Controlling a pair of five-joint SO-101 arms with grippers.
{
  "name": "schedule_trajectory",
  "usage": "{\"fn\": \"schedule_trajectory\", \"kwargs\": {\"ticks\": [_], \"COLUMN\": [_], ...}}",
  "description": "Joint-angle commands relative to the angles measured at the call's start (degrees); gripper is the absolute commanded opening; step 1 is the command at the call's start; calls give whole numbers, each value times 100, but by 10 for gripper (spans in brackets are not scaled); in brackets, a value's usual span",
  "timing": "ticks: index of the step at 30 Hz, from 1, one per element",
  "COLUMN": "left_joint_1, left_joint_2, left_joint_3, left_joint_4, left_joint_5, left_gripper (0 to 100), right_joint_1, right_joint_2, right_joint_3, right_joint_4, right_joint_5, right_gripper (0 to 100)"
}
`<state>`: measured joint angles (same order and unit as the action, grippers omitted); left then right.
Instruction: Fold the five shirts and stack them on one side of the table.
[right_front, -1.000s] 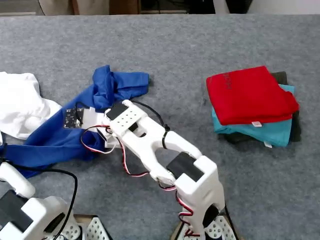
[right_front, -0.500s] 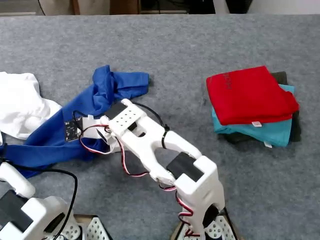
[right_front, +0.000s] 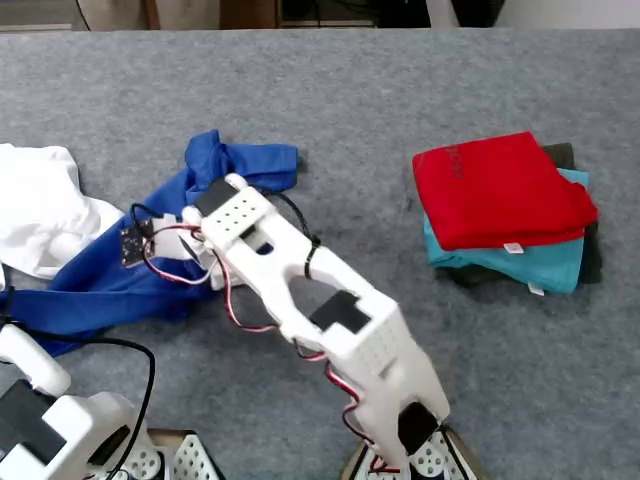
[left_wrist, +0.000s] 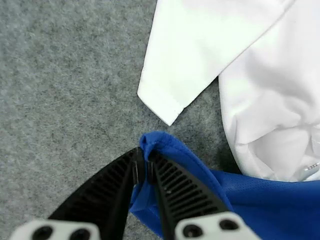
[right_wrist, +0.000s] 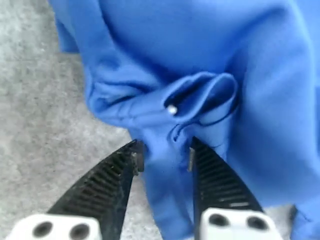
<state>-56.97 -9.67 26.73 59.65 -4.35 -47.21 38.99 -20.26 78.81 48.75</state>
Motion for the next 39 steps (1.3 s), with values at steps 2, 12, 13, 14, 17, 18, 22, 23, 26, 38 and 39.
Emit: {"fn": "schedule_trajectory", "kwargs": {"ticks": [2,12,13,14,17,18,22,23,26,38,39], "left_joint_1": [18,18,18,18,18,18,18,18,18,105,114], "left_joint_2": [-84,-84,-84,-84,-84,-84,-84,-84,-84,-84,-84], "left_joint_3": [-79,-79,-79,-79,-79,-79,-79,-79,-79,-70,-70], "left_joint_4": [-79,-79,-70,-62,-53,-53,-53,-53,-44,-44,-44], "left_joint_5": [-9,-9,-9,-9,-9,-9,-9,-9,-9,-9,-9], "left_gripper": [18,18,18,18,18,18,18,18,18,18,18], "right_joint_1": [119,127,127,127,154,163,180,180,180,259,277], "right_joint_2": [541,1516,1604,1701,1938,2000,2220,2264,2360,2519,2510], "right_joint_3": [-1305,-3574,-3732,-3873,-4198,-4286,-4549,-4602,-4778,-4945,-4945], "right_joint_4": [510,2004,2084,2145,2277,2277,2277,2277,2259,2286,2303], "right_joint_5": [53,325,325,325,325,325,308,308,308,316,316], "right_gripper": [174,174,174,174,174,174,174,174,174,174,174]}}
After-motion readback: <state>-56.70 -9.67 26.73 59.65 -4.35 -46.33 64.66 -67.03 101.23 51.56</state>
